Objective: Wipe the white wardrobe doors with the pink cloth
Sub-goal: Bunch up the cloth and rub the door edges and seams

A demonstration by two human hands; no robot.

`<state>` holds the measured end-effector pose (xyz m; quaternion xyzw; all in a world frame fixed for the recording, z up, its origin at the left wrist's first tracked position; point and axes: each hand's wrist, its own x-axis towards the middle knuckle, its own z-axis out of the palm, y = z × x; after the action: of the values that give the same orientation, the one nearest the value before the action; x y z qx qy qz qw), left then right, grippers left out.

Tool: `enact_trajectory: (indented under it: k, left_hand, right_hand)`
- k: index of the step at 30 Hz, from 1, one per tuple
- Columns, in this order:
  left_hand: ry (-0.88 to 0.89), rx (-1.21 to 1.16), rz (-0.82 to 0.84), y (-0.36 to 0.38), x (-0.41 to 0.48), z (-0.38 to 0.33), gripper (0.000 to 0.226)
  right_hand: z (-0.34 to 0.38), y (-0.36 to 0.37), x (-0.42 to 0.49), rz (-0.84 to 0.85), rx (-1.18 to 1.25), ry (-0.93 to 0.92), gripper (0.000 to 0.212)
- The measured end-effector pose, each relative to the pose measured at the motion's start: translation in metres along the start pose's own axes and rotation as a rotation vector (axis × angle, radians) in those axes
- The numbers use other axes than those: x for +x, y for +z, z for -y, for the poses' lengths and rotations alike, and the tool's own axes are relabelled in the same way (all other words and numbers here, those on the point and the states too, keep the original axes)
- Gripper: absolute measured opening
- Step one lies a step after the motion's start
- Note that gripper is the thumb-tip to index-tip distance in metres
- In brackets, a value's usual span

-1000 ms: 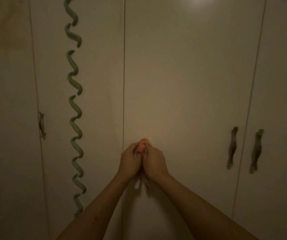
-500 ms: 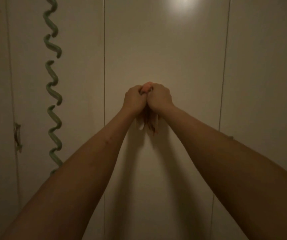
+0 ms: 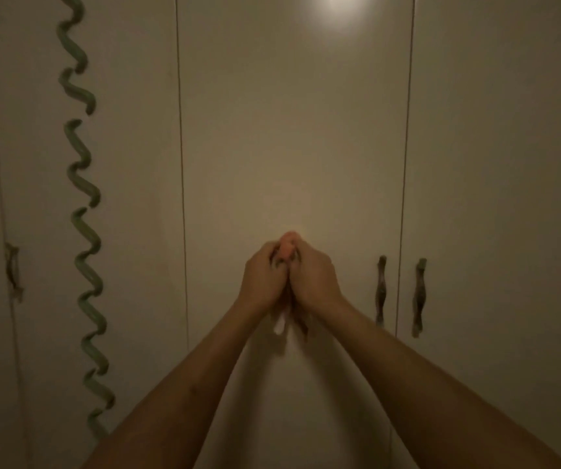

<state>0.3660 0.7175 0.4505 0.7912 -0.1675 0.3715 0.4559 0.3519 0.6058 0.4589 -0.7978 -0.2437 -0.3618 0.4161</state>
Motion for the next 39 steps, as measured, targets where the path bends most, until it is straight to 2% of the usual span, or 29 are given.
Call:
enact_trajectory:
  k: [5,8,11,15,19,26,30,35,39]
  left_hand:
    - [-0.085,-0.112,0.037,0.031,-0.075,0.036,0.033]
    - [-0.128,-0.126,0.038,0.045,-0.111,0.056,0.032]
    - [-0.164,-0.132,0.037,0.051,-0.135,0.07,0.03]
    - [-0.17,-0.106,0.036,0.052,-0.14,0.073,0.024]
    - [-0.174,-0.091,0.023,0.046,-0.122,0.067,0.02]
    - [-0.064,-0.013,0.0,0.014,-0.042,0.023,0.038]
    - [0.021,0.055,-0.012,0.001,0.011,-0.016,0.044]
    - [0.098,0.106,-0.005,0.001,0.067,-0.075,0.041]
    - [0.116,0.102,-0.007,0.019,0.073,-0.091,0.027]
  right_hand:
    - [-0.043,0.026,-0.073,0.06,-0.005,0.124,0.021]
    - [-0.064,0.043,-0.11,0.129,-0.009,0.214,0.03]
    - [-0.074,0.053,-0.132,0.171,0.027,0.31,0.03]
    - [-0.076,0.06,-0.139,0.16,-0.013,0.296,0.029]
    - [-0.065,0.054,-0.121,0.118,0.062,0.295,0.023]
    - [-0.023,0.02,-0.043,0.077,0.047,0.101,0.014]
    - [0.002,-0.014,0.011,0.029,0.004,0.043,0.017]
    - [0.025,-0.064,0.07,-0.02,-0.103,0.015,0.026]
    - [0.026,-0.089,0.07,-0.048,-0.097,0.03,0.031]
